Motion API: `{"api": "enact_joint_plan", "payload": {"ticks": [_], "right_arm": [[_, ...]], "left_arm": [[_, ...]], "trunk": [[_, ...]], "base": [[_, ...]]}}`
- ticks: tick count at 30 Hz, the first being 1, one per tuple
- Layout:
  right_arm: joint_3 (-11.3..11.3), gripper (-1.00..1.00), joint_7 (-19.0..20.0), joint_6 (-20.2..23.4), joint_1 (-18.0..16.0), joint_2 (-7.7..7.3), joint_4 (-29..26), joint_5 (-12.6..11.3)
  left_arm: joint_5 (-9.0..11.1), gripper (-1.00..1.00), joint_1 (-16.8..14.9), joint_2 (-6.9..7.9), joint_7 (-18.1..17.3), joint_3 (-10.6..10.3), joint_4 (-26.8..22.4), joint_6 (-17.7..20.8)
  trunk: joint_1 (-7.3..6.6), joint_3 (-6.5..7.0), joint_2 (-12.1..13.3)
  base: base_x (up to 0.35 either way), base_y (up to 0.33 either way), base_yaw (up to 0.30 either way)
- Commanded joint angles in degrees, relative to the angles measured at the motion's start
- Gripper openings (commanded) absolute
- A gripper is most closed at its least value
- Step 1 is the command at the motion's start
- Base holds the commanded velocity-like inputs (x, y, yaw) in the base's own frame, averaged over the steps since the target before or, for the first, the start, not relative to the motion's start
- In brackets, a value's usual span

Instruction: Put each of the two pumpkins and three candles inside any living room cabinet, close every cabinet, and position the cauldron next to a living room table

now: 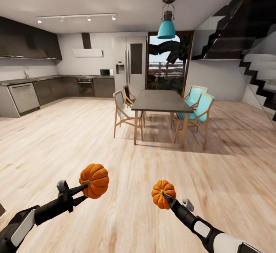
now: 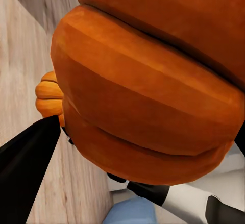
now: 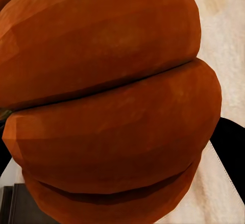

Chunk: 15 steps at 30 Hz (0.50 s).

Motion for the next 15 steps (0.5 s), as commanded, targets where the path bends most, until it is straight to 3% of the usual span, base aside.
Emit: {"api": "enact_joint_plan", "payload": {"ticks": [1,8,15], "right_arm": [[0.1,-1.0,0.1,0.2,0.0,0.0,0.0,-0.7],[0.1,-1.0,0.1,0.2,0.0,0.0,0.0,-0.7],[0.2,-1.0,0.0,0.2,0.0,0.0,0.0,-0.6]], "left_arm": [[0.5,-1.0,0.0,0.0,0.0,0.0,0.0,0.6],[0.5,-1.0,0.0,0.0,0.1,0.0,-0.1,0.6],[0.5,-1.0,0.0,-0.06,0.3,0.0,-0.1,0.6]], "trunk": [[0.02,-0.05,0.0],[0.02,-0.05,0.0],[0.02,-0.05,0.0]], "base": [[0.31,-0.109,0.062],[0.309,-0.11,0.131],[0.309,-0.113,0.268]]}}
